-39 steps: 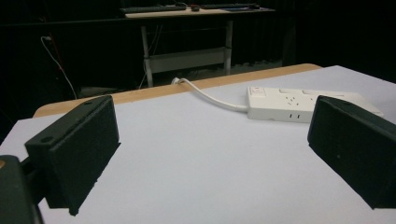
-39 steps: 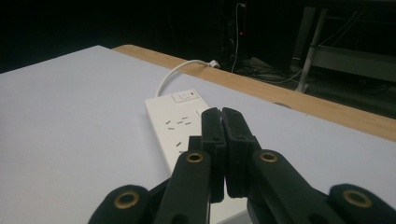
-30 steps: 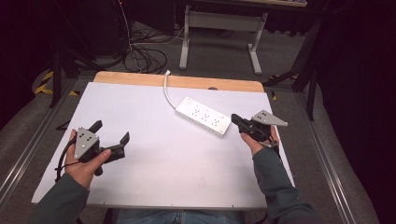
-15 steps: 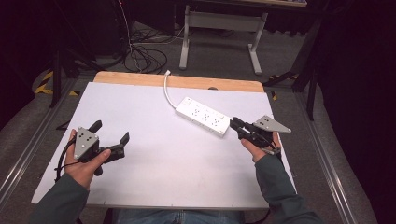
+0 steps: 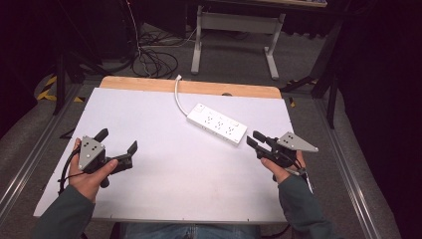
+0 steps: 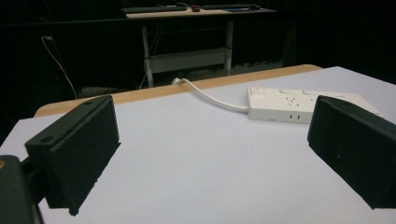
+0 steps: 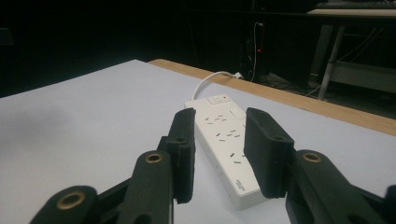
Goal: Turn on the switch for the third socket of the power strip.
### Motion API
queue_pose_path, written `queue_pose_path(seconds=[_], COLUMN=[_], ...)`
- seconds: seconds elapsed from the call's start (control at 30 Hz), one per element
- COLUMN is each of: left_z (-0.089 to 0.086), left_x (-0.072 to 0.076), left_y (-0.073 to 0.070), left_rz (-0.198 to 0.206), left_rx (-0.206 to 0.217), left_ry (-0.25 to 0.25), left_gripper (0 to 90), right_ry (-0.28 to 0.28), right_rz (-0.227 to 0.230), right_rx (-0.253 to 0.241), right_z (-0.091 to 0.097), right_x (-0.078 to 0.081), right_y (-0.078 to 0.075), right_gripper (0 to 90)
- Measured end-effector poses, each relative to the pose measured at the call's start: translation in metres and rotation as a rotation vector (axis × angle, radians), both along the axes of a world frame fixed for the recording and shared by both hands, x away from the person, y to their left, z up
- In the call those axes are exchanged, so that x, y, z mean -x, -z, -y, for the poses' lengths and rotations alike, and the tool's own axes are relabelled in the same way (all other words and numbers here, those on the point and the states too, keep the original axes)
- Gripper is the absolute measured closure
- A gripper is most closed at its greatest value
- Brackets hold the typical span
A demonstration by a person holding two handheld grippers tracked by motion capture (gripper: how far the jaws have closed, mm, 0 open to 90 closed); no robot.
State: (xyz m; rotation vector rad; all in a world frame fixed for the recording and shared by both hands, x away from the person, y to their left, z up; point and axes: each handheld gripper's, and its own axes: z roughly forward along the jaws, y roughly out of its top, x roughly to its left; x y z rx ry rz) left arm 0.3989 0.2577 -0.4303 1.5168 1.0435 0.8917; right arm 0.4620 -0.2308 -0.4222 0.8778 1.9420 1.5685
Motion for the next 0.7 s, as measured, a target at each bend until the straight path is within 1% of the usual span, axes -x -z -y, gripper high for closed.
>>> queue_pose_path(seconds=[0.1, 0.2, 0.37, 0.47, 0.63, 0.7], left_z=[-0.0004, -0.0004, -0.0006, -0.0007, -0.0006, -0.0006], left_x=[-0.0001, 0.0000, 0.0000, 0.0000, 0.0001, 0.0000], left_y=[0.0000, -0.0001, -0.0001, -0.0001, -0.0001, -0.0001], left_rz=[-0.001, -0.001, -0.003, -0.003, -0.003, -0.003], left_rx=[-0.001, 0.000, -0.001, 0.000, -0.002, -0.002], left_ry=[-0.002, -0.002, -0.002, -0.002, -0.002, -0.002], left_gripper=[2.6, 2.6, 2.6, 2.6, 2.6, 2.6], right_ry=[-0.008, -0.003, 0.001, -0.003, 0.010, 0.017], right_rz=[0.007, 0.007, 0.013, 0.022, 0.026, 0.027], right_rx=[-0.006, -0.013, -0.023, -0.020, -0.030, -0.033], right_z=[0.0035, 0.0056, 0.0064, 0.0057, 0.0068, 0.0076], right_x=[0.0031, 0.0046, 0.0034, 0.0030, 0.0019, 0.0011], right_y=[0.0001, 0.0012, 0.0020, 0.0024, 0.0025, 0.0029], right_gripper=[63.1, 59.4, 54.9, 53.6, 49.4, 46.1])
